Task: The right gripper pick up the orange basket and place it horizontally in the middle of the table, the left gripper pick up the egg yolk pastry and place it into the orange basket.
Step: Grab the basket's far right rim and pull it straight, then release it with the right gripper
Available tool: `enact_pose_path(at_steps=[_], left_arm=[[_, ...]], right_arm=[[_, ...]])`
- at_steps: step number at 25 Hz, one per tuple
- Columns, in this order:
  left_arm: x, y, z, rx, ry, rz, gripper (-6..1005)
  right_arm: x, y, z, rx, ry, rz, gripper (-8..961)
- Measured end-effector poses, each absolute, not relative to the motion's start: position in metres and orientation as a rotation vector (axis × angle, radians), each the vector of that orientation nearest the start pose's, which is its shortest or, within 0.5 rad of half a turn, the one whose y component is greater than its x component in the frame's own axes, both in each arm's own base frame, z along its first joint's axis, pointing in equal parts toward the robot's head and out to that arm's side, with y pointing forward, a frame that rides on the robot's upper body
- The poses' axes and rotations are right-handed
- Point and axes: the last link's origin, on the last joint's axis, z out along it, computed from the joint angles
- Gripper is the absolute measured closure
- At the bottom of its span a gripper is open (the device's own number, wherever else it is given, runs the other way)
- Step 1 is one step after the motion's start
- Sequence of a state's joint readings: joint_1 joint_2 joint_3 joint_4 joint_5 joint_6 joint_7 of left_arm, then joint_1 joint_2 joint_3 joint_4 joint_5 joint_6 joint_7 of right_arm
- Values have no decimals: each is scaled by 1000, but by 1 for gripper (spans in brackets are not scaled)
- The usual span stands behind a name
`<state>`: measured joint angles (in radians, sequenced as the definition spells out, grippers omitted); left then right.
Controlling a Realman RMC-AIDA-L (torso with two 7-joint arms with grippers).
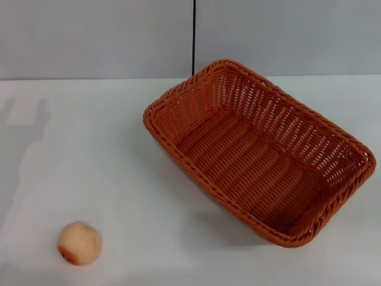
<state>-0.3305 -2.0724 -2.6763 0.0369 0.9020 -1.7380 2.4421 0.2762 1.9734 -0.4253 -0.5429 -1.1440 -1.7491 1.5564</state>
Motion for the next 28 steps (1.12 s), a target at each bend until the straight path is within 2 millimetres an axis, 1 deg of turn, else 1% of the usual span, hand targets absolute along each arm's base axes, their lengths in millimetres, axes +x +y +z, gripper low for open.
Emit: enact_pose_path(at_steps=[1, 2, 3, 6, 10, 15, 17, 20, 22, 24, 26, 28], left_arm=[[-335, 259, 46, -1316, -598, -1317, 204], [-335, 259, 46, -1316, -598, -1317, 204], [-335, 259, 46, -1316, -598, -1317, 204], [-335, 259, 46, -1316, -598, -1317, 205], [-335, 259, 45, -1326, -598, -1319, 205], [-333, 260, 42, -1339, -608, -1324, 207], [-332, 259, 41, -1339, -612, -1329, 207], [-332, 258, 39, -1338, -617, -1334, 208], [-332, 257, 39, -1336, -622, -1333, 208], [-333, 256, 38, -1336, -628, -1332, 208], [-333, 255, 36, -1338, -633, -1333, 209], [-332, 253, 36, -1340, -635, -1335, 209]], right_arm=[[315, 277, 171, -1738, 686, 1613, 346], [304, 283, 186, -1861, 695, 1572, 346], [304, 283, 186, -1861, 695, 1572, 346], [285, 300, 202, -2080, 771, 1411, 346], [260, 322, 208, -2312, 873, 1094, 346], [227, 349, 213, -2484, 940, 776, 346], [217, 361, 210, -2543, 976, 627, 346], [206, 375, 197, -2613, 1022, 388, 346], [199, 383, 185, -2650, 1032, 225, 345], [194, 389, 173, -2670, 1027, 99, 345], [190, 394, 158, -2679, 1019, -14, 345], [188, 398, 146, -2676, 1013, -90, 346]])
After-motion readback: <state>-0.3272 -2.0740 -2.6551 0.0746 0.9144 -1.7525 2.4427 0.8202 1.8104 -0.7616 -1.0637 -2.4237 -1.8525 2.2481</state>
